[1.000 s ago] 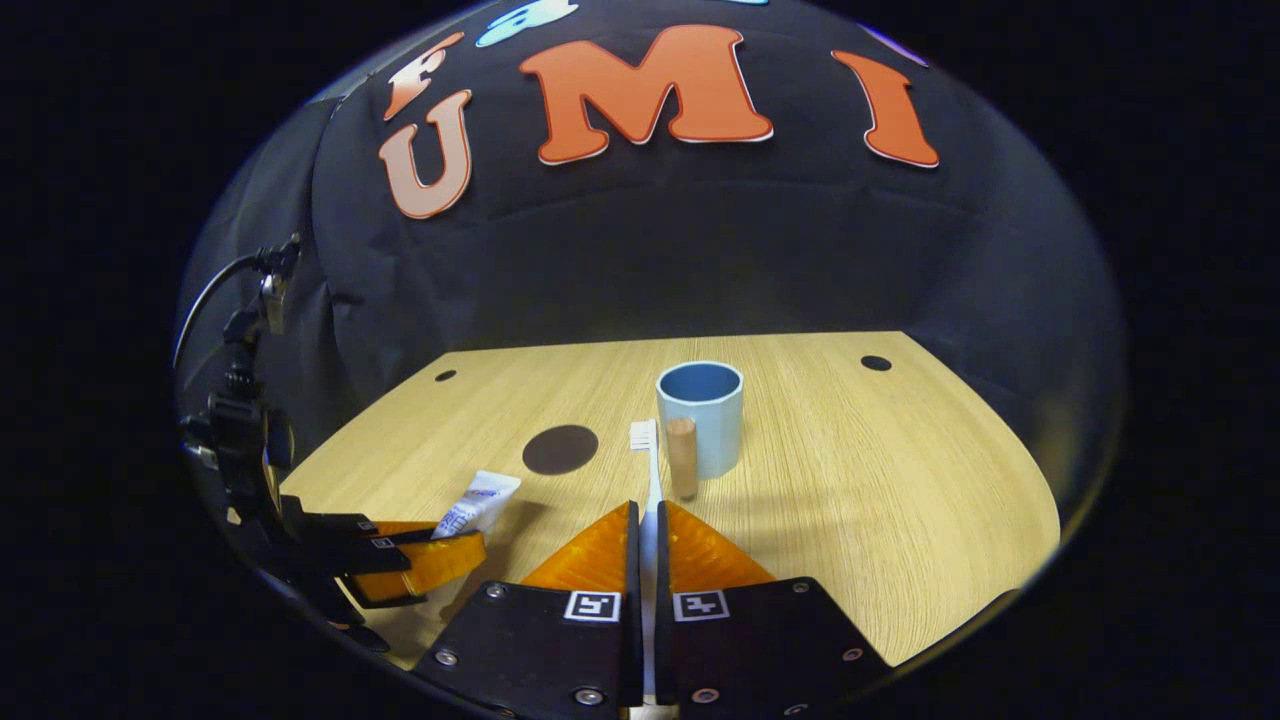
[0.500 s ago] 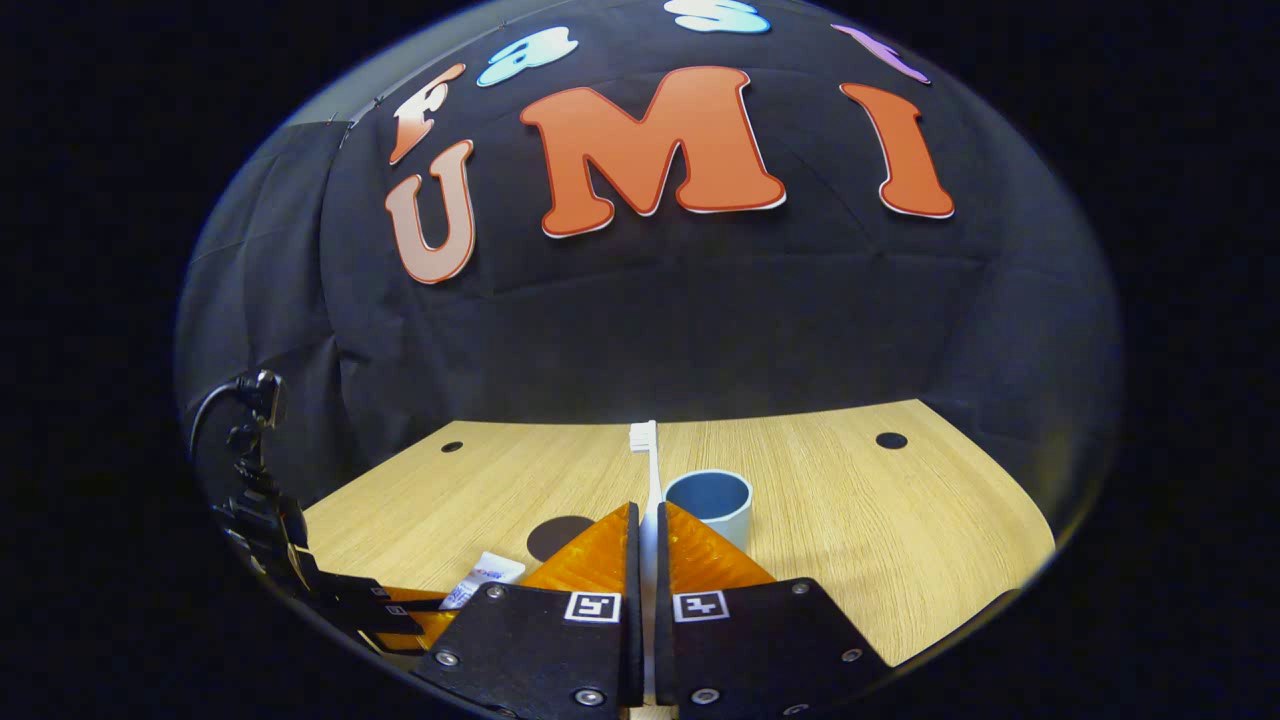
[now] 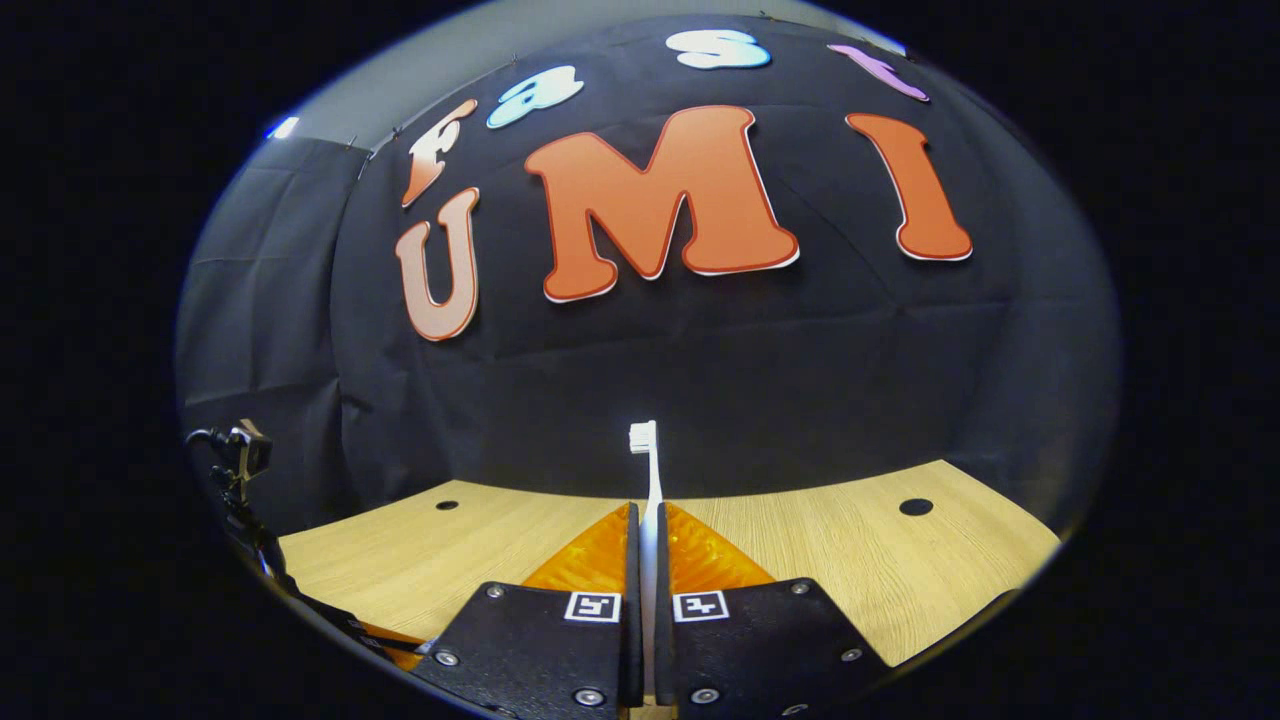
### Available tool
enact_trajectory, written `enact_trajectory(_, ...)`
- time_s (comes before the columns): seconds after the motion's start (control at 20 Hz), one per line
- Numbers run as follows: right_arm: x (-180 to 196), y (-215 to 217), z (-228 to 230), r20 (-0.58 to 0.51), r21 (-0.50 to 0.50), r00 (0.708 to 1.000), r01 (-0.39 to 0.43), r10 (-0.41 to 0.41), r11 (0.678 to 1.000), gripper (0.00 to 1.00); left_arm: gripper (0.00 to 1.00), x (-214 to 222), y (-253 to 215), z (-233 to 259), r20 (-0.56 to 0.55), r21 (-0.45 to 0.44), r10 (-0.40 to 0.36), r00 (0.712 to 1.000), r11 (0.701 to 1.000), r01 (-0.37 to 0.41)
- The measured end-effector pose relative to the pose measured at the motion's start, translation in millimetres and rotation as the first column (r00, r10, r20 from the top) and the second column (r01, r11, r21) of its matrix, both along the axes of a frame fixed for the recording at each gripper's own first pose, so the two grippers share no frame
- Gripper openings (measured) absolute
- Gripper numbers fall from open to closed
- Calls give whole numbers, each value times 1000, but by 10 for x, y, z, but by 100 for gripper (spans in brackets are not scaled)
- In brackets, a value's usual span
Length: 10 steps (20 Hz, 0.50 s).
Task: Put the toothbrush and toothpaste on the desktop into the cup, then pick up the cup and place it on the coaster on the desktop.
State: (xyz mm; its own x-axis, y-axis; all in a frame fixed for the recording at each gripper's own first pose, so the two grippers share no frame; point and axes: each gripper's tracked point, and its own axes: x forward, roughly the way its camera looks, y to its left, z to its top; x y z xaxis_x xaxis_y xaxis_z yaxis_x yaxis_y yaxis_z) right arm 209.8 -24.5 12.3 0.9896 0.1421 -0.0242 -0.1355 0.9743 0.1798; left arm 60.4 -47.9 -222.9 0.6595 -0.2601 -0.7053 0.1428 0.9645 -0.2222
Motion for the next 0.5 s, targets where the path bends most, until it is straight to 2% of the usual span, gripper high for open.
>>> enact_trajectory(0.25, 213, -69, 147, 124, 63, 992, -32, 24, 997, 5, 18, -17, -2, -20, -15, 4, 7, 1000, 1000, -7)
enact_trajectory(0.5, 408, -203, 91, 181, 96, 984, -26, 8, 995, 5, 17, -8, 5, 50, -22, 4, 9, 1000, 1000, -9)
